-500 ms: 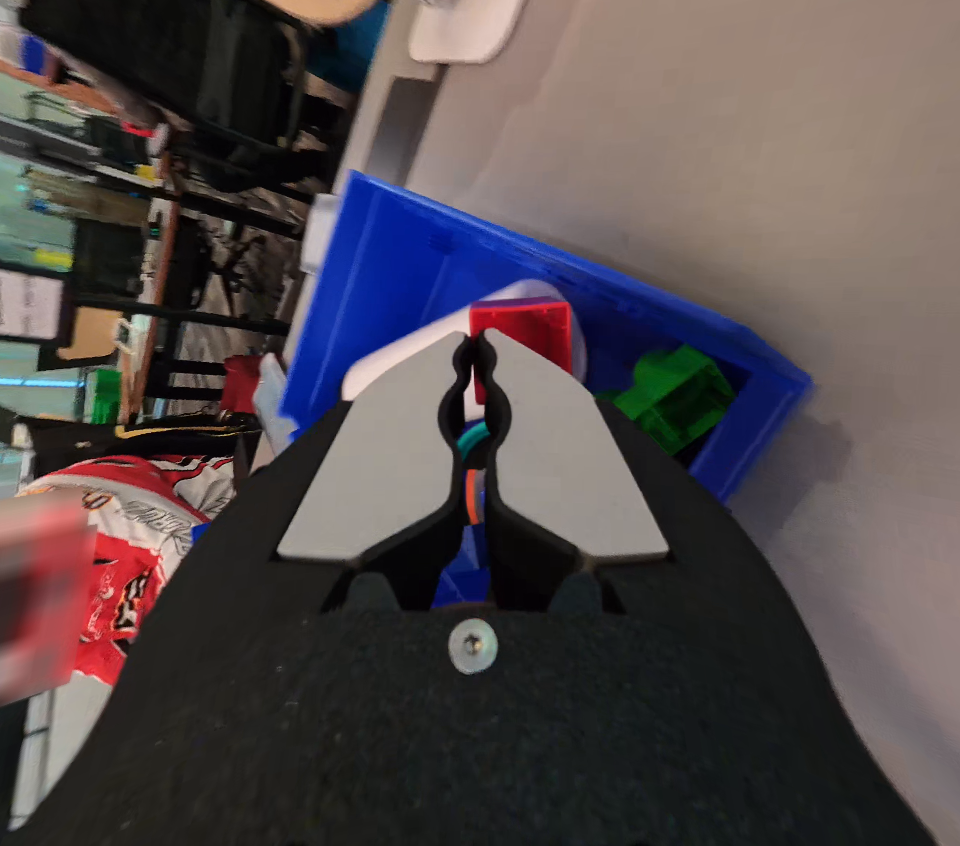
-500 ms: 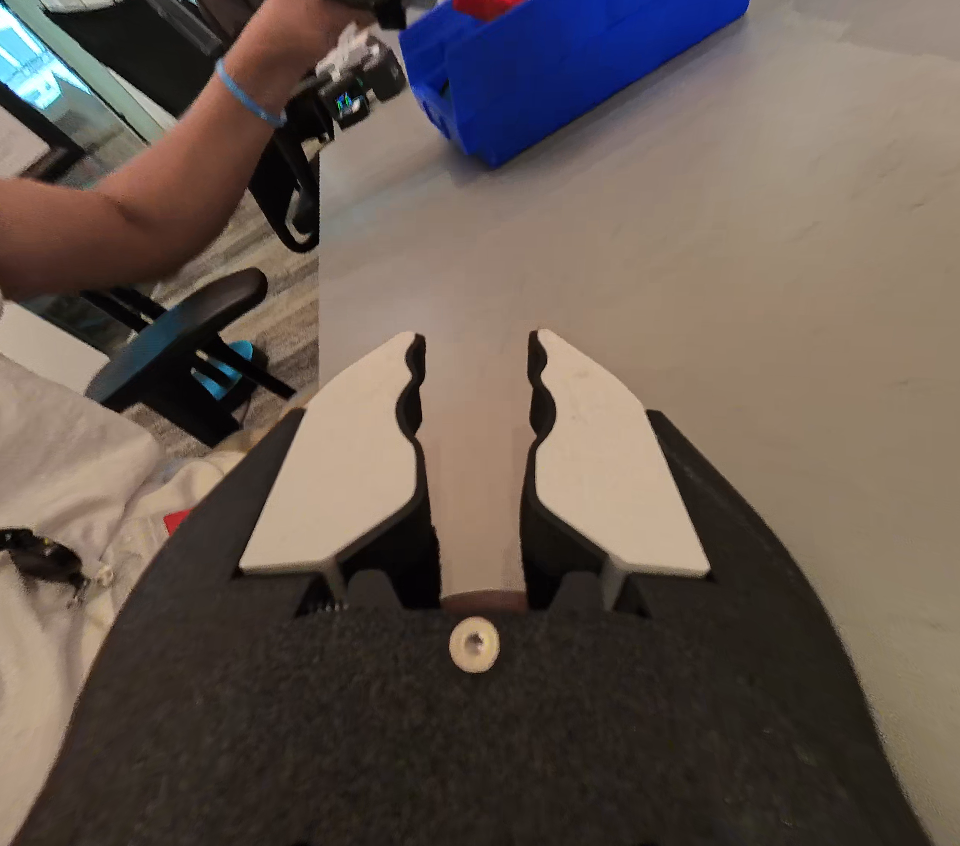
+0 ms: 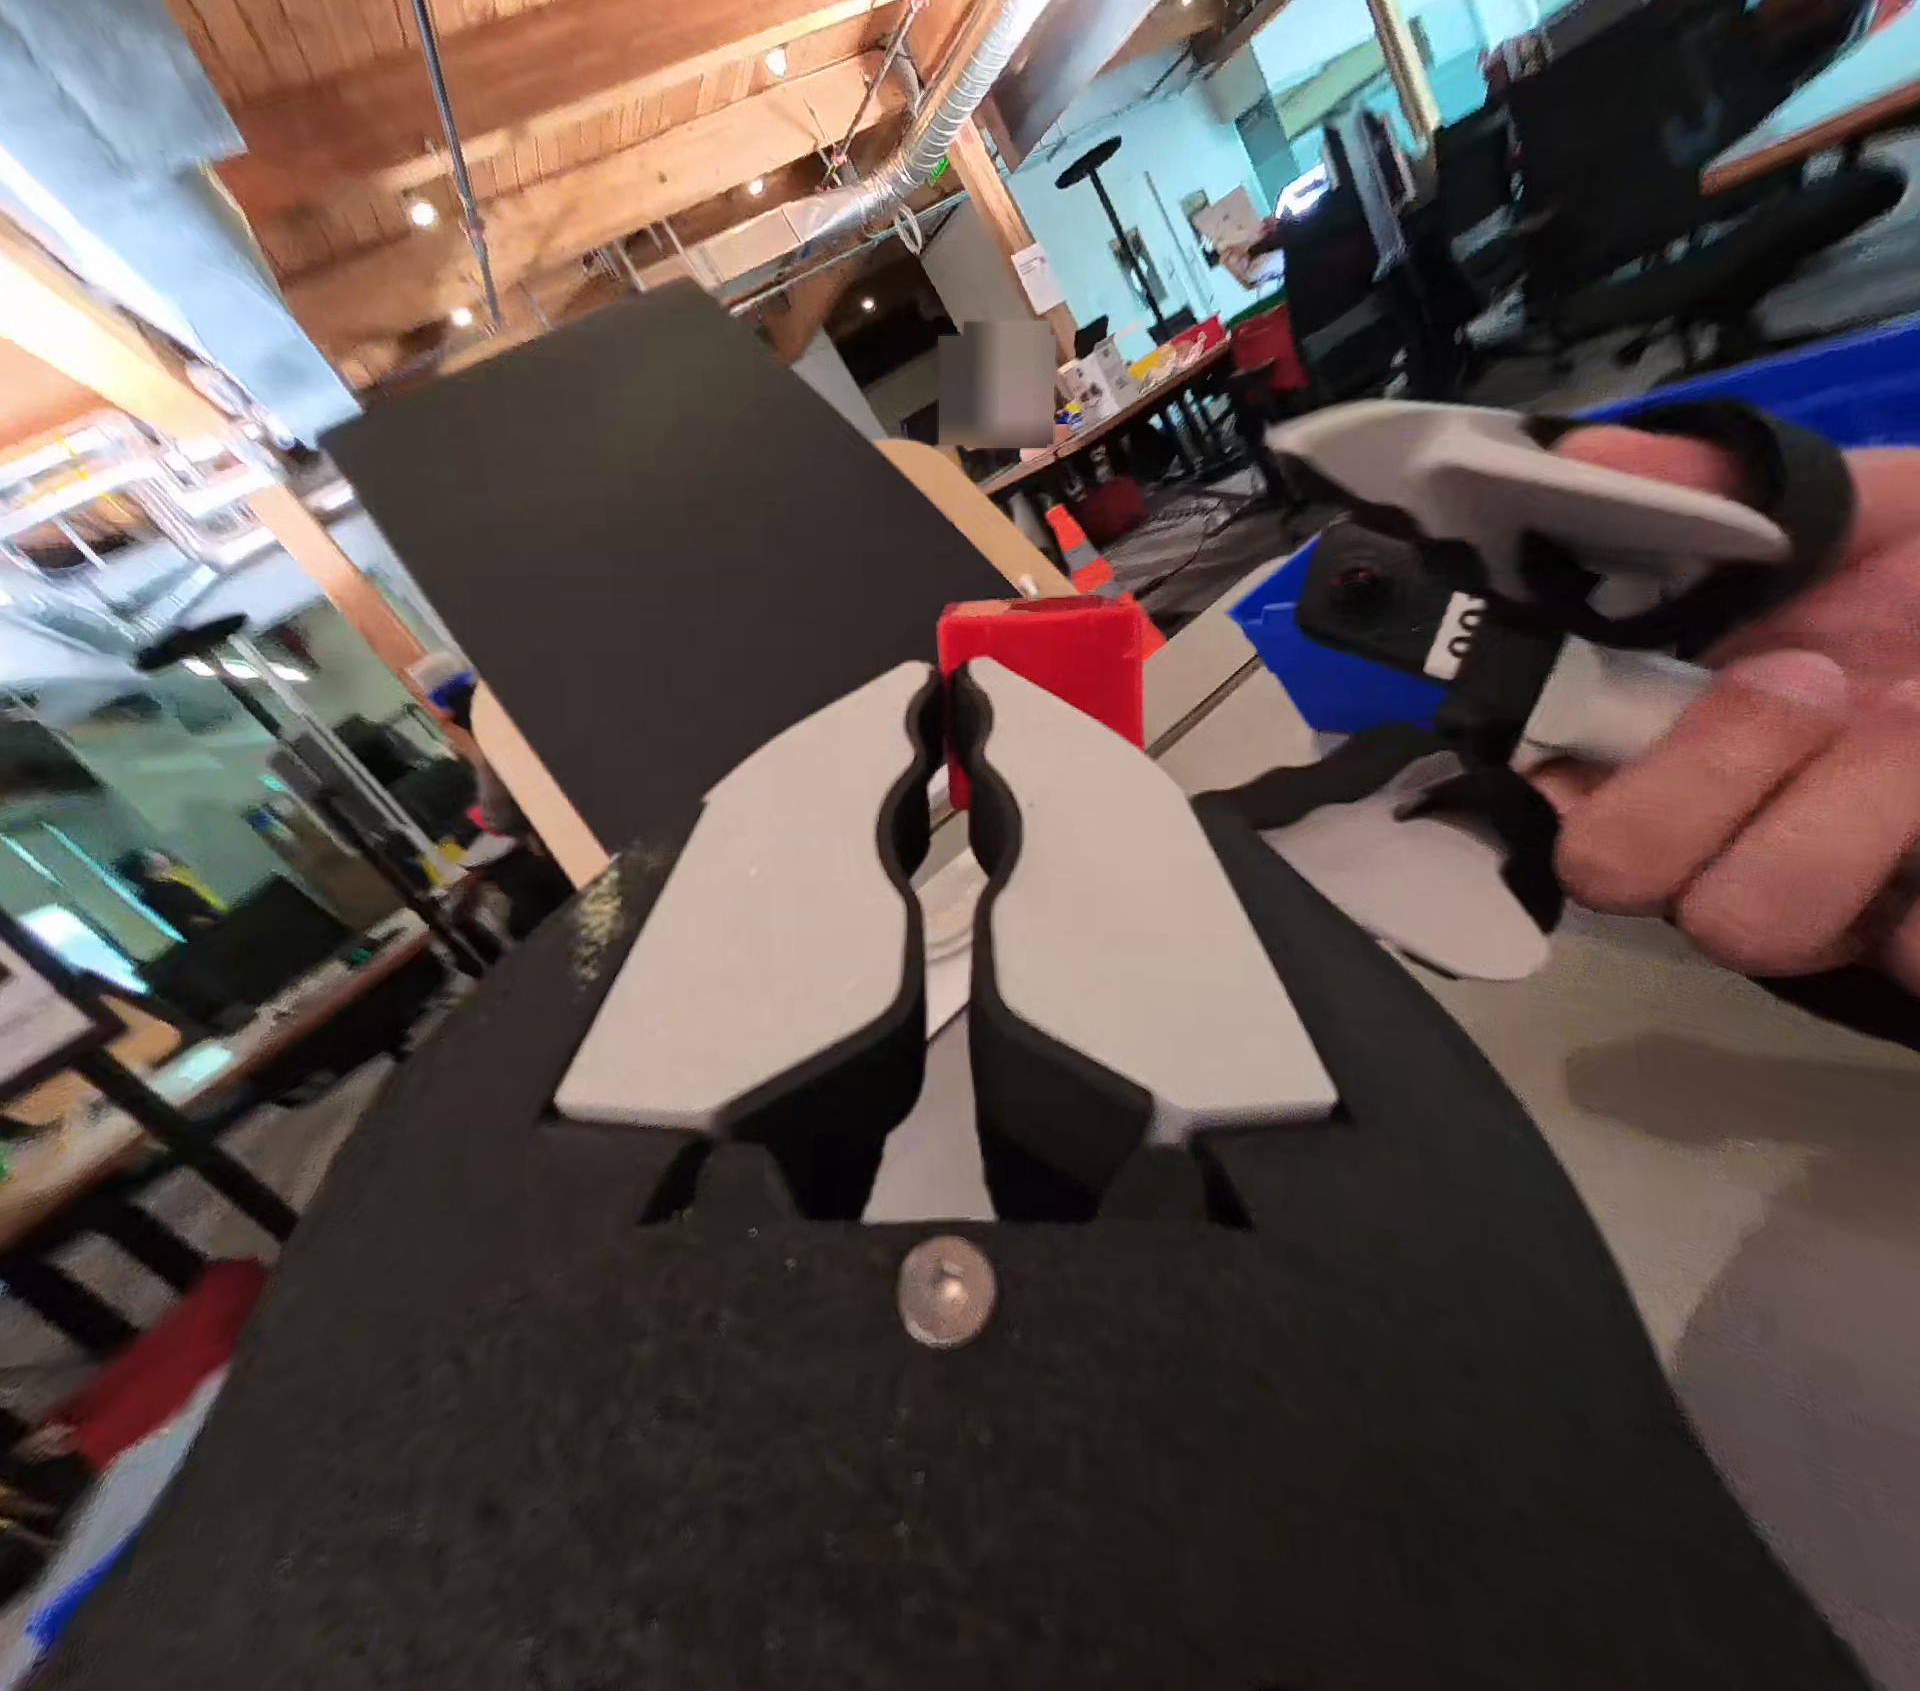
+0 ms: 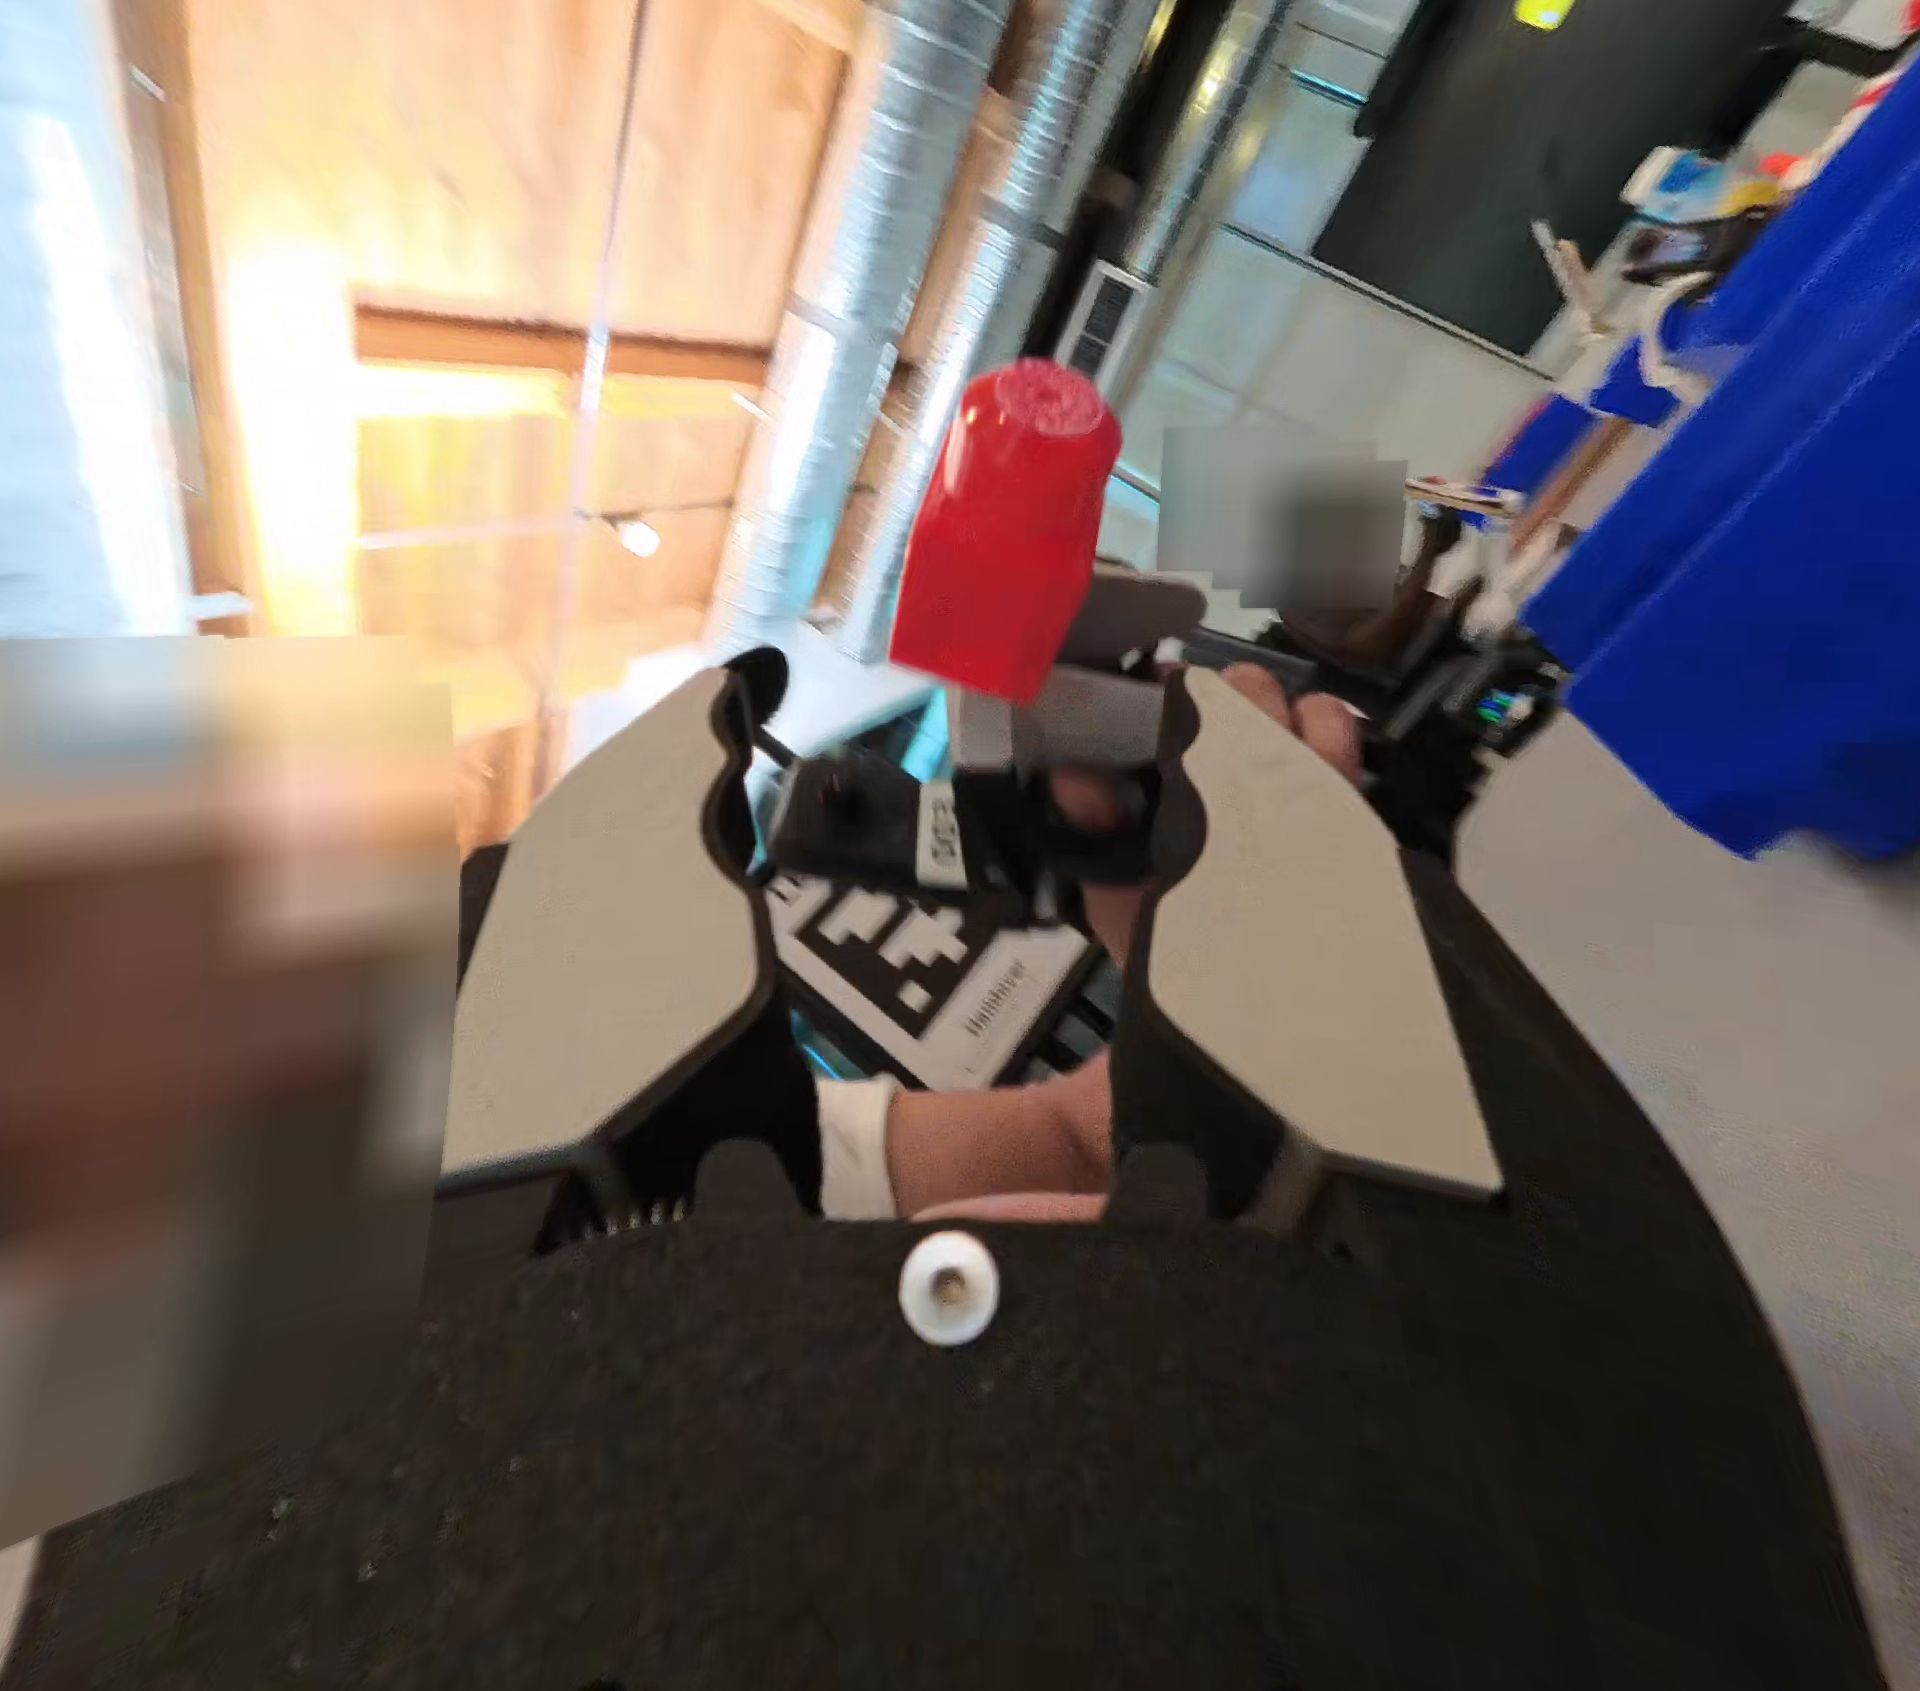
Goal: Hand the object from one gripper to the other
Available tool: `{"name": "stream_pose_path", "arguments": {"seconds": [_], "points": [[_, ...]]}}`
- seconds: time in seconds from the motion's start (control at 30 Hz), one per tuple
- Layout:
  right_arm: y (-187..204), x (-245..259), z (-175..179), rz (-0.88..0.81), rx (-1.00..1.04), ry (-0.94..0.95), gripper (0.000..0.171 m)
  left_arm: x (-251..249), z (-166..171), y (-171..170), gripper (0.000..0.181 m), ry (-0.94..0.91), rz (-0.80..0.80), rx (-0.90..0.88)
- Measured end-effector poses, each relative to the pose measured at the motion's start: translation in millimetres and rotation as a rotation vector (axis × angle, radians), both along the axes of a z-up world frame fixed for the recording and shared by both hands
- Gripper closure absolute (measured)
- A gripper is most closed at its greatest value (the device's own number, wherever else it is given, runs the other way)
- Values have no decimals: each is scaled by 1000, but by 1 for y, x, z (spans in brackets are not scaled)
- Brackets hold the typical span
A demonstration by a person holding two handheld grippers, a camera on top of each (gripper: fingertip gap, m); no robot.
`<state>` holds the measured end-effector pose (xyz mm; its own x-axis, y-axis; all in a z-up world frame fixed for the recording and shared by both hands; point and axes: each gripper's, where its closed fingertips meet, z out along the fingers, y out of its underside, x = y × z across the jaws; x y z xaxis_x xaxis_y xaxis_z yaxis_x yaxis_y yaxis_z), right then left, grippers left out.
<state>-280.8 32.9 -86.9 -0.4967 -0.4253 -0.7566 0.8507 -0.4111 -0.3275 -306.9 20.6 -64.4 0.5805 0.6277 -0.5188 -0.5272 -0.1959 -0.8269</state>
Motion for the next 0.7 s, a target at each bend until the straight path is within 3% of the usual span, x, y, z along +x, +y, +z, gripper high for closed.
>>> {"name": "stream_pose_path", "arguments": {"seconds": [0.1,0.17,0.3,0.37,0.43,0.53,0.7], "points": [[3,-5,-10,4,-49,-58,102,9,-16,25,181,82,37,-72],[13,-5,-18,1,-74,-60,125,12,-30,36,181,99,42,-119],[26,-15,-44,-60,16,-67,133,6,-61,44,176,55,94,-179],[32,-24,-59,-141,149,-27,135,7,-68,32,163,-30,155,-95],[43,-33,-71,-243,300,36,135,16,-75,23,173,-92,153,-56],[61,-43,-81,-425,547,191,134,20,-86,6,169,-268,123,-29],[79,-58,-101,-779,1163,595,134,16,-118,0,127,-810,-86,63]]}}
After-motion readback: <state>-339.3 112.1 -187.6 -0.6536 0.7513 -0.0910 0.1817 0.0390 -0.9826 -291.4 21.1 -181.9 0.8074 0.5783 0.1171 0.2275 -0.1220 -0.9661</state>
